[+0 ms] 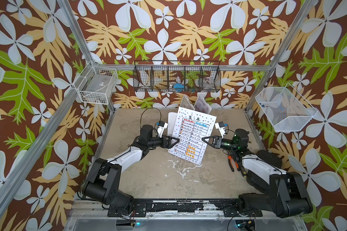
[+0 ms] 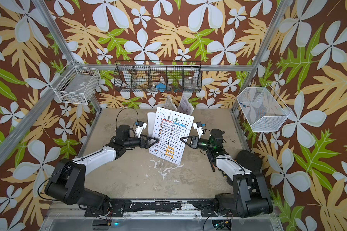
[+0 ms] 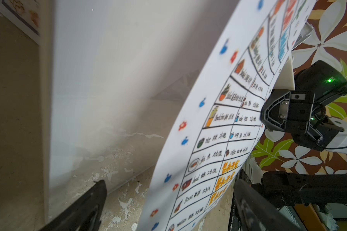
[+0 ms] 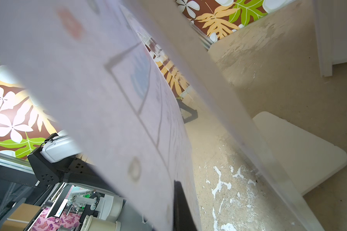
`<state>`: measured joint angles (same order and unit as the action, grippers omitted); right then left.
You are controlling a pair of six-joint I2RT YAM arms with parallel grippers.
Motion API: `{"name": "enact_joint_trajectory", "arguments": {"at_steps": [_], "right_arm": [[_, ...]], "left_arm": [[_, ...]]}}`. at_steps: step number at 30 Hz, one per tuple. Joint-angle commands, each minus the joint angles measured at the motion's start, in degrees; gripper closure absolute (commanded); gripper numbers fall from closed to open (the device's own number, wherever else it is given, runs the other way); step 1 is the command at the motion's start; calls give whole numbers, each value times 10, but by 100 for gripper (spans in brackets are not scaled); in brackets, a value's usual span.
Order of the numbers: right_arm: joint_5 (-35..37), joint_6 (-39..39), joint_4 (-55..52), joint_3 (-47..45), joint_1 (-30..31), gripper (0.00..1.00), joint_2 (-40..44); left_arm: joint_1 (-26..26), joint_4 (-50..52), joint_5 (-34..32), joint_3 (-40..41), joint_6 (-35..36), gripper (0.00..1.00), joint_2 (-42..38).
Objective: Insert the menus into the narrow rack
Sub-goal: Pick up the menu from the center of the board, then insert the menu into the narrow rack.
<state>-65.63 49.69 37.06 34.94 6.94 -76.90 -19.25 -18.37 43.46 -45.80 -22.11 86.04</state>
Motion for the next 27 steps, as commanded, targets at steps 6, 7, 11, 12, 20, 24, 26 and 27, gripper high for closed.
{"name": "enact_joint_trajectory", "arguments": {"at_steps": [6,7,11,12,20,24,26,27], "right_arm": [[-2,24,60,0,-2,100,-8],[2,17,53,1,-3,100,-8],[28,-43,-24,12,-3,100,-6],[35,-60,-46,16,-2,100,-5],[69,-115,-82,22,-2,100,9],[63,-111,-29,7,-3,100,22],[59,-92,23,-9,-3,100,30],[57,-82,48,-14,-2,100,32]], "left_arm": [[-4,-57,69,0,-28,1,10],[-4,-63,74,2,-31,4,8],[-4,-81,90,5,-36,24,-6],[-4,-82,92,5,-36,28,-8],[-4,-86,99,5,-40,47,-8],[-4,-84,91,4,-37,50,-19],[-5,-82,88,2,-33,51,-28],[-5,-82,87,1,-32,51,-32]]}}
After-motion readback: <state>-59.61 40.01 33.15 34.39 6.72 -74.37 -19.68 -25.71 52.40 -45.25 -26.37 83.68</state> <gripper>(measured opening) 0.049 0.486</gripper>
